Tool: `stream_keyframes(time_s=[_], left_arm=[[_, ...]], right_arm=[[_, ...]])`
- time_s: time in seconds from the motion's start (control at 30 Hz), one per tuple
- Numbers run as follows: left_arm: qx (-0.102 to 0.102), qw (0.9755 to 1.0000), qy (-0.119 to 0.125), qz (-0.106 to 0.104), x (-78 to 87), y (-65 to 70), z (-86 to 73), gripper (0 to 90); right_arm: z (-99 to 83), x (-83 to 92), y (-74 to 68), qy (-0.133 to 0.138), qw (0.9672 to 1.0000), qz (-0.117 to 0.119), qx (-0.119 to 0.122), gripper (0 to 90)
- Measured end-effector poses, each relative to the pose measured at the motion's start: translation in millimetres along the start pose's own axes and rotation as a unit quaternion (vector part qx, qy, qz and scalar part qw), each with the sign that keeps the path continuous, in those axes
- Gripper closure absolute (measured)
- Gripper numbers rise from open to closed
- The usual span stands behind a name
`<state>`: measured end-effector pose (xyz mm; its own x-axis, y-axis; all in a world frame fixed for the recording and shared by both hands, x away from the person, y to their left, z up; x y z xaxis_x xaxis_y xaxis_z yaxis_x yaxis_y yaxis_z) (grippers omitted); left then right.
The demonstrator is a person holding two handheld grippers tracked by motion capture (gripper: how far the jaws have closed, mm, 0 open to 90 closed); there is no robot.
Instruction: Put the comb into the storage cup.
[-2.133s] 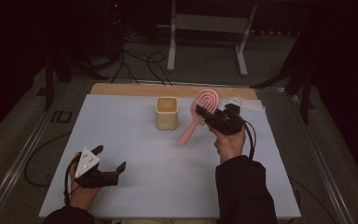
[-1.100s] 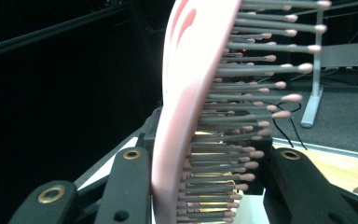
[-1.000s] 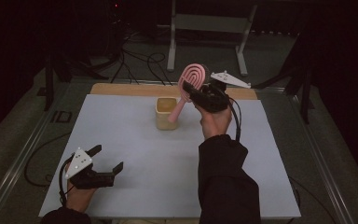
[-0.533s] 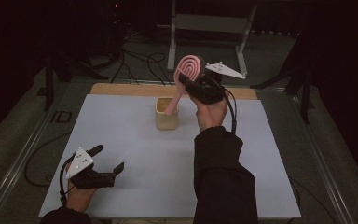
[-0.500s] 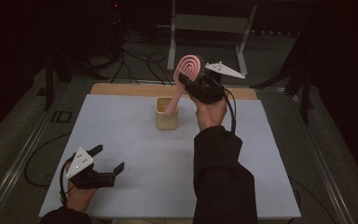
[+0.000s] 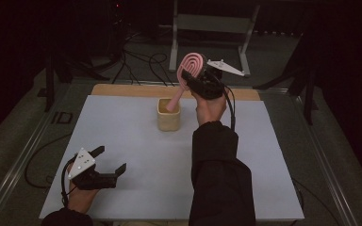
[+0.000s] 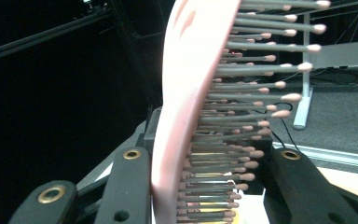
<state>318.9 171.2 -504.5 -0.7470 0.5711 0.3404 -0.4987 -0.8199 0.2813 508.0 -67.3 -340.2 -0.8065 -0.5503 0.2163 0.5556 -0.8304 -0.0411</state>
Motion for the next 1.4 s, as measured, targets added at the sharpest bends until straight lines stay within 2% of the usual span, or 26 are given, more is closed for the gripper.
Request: stream_keyframes(time_s=[0.57,0.77,1.23,1.4], left_arm=[[-0.002,1.0000,0.001,0.003,-0.1,-2.4,2.2,0.2],[-0.011,0.9999,-0.004,0.009,-2.0,-1.7,0.9,0.2],[0.003,1.0000,0.003,0.006,0.1,-4.5,3.2,0.2],[0.002,1.0000,0.004,0.008,1.9,-4.9,3.7,0.2]], right_arm=[[1.7,-13.9,11.5,0.001,0.9998,-0.017,-0.013,63.7],[0.5,-17.0,12.5,0.001,0.9996,-0.022,-0.015,63.6],[-4.5,-22.1,10.7,0.001,0.9995,-0.025,-0.019,63.6],[-6.0,-21.7,9.4,-0.001,0.9995,-0.026,-0.018,63.6]])
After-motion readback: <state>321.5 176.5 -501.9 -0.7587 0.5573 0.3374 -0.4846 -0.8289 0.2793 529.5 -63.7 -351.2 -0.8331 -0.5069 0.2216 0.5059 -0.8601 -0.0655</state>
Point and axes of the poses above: each handheld gripper's, and its own axes: x roughly backward along the jaws, z roughly out of its top, y roughly to its right, the point moved 10 cm from there along -x, roughly forward along the jaws, and after that the axes turned 15 degrees about x, right-handed, at the moved point
